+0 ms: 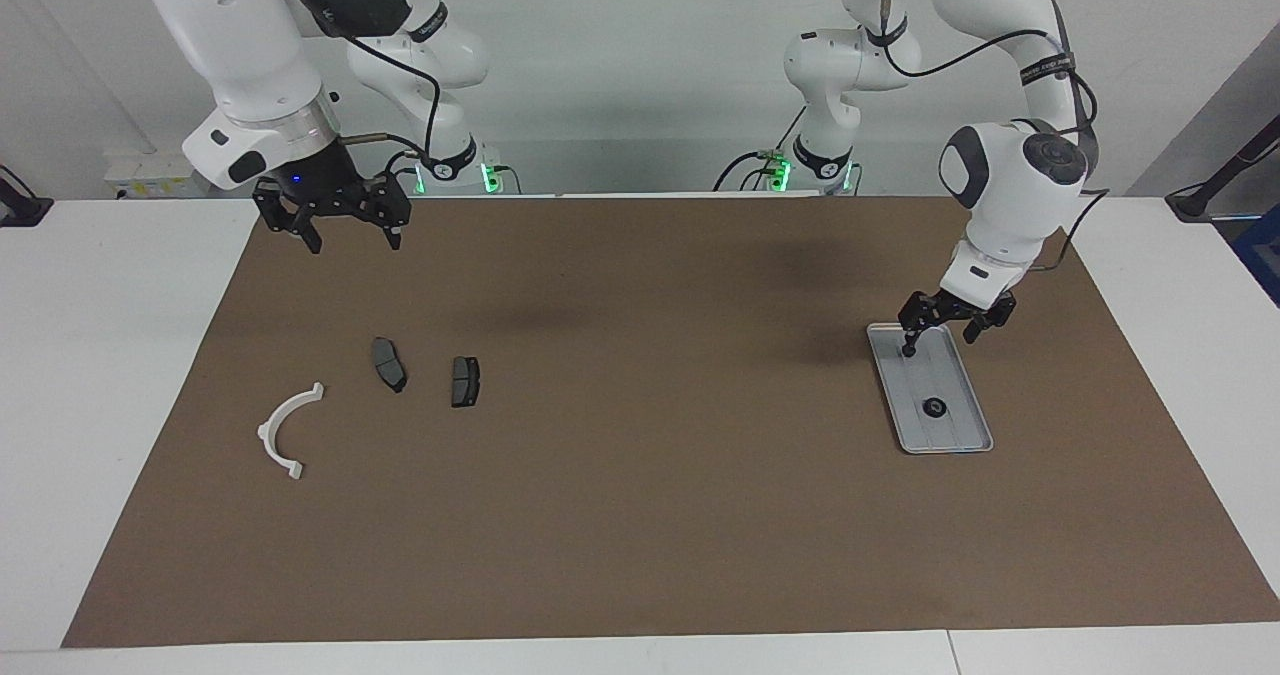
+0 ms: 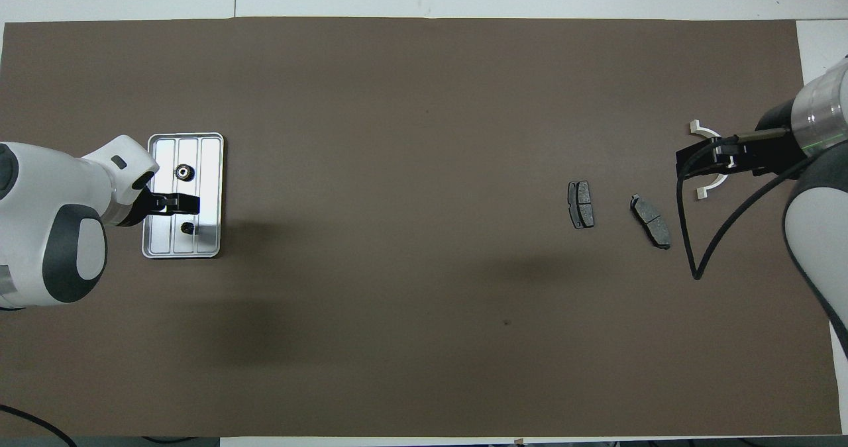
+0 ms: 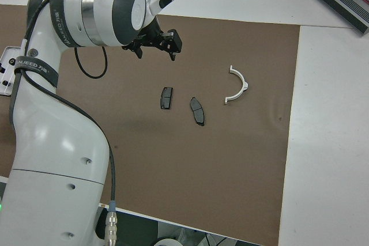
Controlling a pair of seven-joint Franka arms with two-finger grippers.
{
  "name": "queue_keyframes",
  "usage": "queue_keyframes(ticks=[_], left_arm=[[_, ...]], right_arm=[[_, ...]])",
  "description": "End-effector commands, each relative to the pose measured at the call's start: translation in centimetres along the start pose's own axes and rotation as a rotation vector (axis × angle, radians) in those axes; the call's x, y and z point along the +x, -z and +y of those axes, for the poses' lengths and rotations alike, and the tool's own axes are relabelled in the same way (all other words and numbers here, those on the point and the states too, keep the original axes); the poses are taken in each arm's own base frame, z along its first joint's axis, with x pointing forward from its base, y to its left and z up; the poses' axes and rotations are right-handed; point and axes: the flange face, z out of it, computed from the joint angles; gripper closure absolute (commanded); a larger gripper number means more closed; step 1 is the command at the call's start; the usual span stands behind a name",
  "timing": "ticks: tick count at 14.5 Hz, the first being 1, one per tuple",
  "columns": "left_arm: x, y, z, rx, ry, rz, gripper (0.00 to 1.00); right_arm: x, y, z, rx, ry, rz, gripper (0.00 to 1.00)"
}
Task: Place bearing gear from tray to pile
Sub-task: 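Grasp the dark gear in the tray with the left gripper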
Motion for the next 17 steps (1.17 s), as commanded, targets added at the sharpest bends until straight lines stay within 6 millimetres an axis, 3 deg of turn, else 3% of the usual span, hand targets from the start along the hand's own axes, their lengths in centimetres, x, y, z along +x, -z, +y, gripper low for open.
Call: queue_keyframes(ticks=[1, 7, 13, 17], left_arm=[[-1.2, -0.9, -0.7, 0.004, -0.011, -0.001, 0.03], [-2.2, -2.9, -0.9, 0.004, -0.012, -0.021, 0.05], [-2.5, -3.9, -0.9, 0.005, -0.01, -0.018, 0.05], [-2.3, -5.1, -0.6, 0.007, -0.014, -0.014, 0.05]], right_arm=[[-0.2, -2.6, 0.1, -0.001, -0.015, 0.023, 0.0], [0.8, -8.4, -0.6, 0.004, -0.05, 0.065, 0.0], [3.3, -14.2, -2.3, 0.014, -0.112, 0.072, 0.0], [4.4, -16.1, -2.3, 0.02, -0.114, 0.093, 0.0]])
